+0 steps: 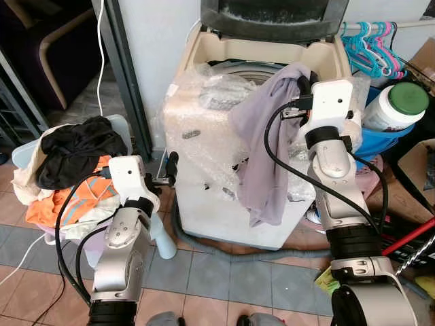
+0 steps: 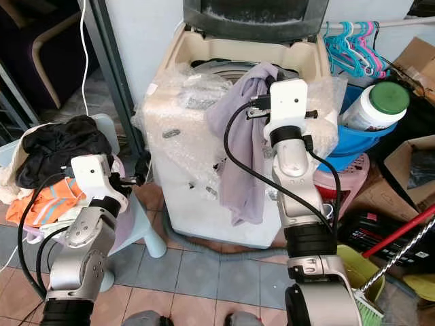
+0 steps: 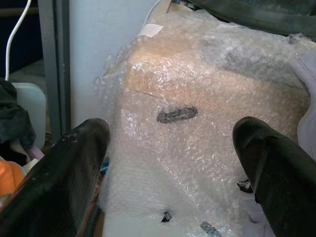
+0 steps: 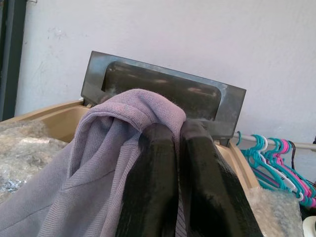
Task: Clothes washing
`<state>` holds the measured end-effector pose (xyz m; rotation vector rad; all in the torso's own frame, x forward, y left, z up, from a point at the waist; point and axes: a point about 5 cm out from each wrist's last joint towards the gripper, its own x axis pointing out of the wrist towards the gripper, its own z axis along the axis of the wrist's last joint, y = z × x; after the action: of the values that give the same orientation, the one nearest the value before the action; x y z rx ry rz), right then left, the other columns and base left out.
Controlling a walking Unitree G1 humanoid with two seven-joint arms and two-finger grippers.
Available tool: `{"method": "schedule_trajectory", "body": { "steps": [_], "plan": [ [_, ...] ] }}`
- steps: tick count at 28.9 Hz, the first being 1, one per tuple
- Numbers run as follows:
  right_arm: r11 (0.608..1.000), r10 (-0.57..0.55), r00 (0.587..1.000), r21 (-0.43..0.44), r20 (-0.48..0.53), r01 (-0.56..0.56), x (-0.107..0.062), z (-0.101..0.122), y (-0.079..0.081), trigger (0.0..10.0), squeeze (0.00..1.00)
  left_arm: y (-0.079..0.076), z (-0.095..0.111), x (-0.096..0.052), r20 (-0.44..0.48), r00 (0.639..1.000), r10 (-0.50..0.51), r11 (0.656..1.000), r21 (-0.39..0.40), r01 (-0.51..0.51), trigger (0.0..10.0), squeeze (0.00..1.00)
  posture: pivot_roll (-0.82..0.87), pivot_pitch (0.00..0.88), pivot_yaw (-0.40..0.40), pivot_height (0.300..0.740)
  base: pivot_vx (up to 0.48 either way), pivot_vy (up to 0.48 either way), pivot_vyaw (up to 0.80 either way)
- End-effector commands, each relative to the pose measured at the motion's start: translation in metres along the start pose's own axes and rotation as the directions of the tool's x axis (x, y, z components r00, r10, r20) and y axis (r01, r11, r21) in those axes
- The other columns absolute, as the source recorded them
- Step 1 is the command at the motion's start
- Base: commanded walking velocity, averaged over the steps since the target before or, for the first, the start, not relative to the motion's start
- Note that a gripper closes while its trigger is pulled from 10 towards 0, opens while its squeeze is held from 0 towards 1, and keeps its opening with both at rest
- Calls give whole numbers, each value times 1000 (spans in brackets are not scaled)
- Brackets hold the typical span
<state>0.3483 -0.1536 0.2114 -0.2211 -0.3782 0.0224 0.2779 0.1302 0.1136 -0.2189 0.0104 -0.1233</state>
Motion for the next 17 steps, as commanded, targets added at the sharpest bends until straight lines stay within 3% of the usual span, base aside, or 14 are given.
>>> {"method": "schedule_trajectory", "body": {
  "steps": [1,4,9,13,17],
  "plan": [
    [1000,12,999,-7,52,-12,5,10,1,10000,0,-2,2,0,10,1000,-6,1000,-3,6,10000,0,25,37,5,740,469,0,0],
    [999,44,996,-18,77,-43,7,14,2,10000,0,-6,1,1,7,1000,-17,1000,-8,17,10000,0,24,38,5,740,469,0,0],
    [981,169,974,-126,154,-150,19,29,11,10000,0,-9,0,2,5,1000,-27,1000,-8,27,10000,0,26,35,2,740,469,0,0],
    [976,203,958,-118,200,-182,43,50,12,10000,0,-6,-1,2,-2,1000,-7,1000,-5,7,10000,0,29,34,-5,740,459,0,0],
    [984,166,956,-104,243,-145,72,75,-3,10000,0,-4,-3,0,-16,1000,21,1000,4,-21,10000,0,43,35,-13,740,173,0,0]
  ]
}}
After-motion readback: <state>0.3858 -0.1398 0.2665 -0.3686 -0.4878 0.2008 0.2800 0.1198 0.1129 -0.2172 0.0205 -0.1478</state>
